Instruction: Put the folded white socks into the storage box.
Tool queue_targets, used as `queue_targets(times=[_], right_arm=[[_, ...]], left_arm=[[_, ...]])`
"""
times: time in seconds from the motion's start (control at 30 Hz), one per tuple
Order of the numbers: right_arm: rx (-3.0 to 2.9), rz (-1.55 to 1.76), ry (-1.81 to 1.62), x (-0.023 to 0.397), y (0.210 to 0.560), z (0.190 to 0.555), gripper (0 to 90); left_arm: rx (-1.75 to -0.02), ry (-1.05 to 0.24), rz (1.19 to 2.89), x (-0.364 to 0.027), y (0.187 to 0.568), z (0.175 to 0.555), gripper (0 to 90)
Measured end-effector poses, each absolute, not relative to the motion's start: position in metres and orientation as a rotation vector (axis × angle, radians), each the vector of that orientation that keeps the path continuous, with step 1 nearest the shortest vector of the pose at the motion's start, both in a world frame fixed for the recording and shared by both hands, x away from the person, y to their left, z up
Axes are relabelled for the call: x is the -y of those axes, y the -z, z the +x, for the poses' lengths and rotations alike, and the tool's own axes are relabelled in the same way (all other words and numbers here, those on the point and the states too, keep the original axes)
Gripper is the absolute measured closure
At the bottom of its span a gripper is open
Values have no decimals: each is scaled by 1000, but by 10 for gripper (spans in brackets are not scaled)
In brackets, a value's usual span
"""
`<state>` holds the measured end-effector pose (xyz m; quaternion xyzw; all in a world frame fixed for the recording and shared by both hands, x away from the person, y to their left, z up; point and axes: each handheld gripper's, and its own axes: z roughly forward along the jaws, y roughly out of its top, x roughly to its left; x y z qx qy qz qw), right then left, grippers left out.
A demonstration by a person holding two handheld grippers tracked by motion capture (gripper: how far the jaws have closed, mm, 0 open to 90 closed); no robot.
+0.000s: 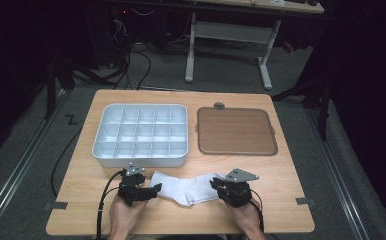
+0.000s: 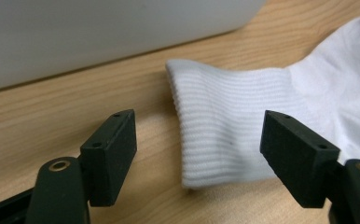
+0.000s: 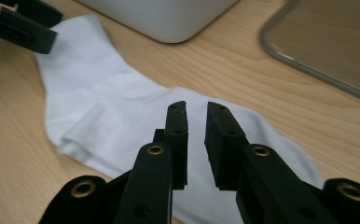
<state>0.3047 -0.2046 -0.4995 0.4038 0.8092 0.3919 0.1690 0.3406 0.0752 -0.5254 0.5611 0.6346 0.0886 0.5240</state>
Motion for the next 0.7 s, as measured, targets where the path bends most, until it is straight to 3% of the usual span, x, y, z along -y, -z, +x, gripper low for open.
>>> queue_targets(times=[0.23,0.33,0.43,0.7], right_arm=[[-2387,1077,-1135,172,510,304,797],[-2405,1055,-1133,165,514,303,772],[-2448,1031,-1052,159,523,302,762],[-2433,1007,-1050,158,530,298,751]], left_arm=[[-1538,-215,1355,-71,527,337,329],[-1504,-258,1387,-69,529,332,438],[-1472,-317,1429,-63,532,328,488],[-1472,-307,1472,-58,529,330,609]])
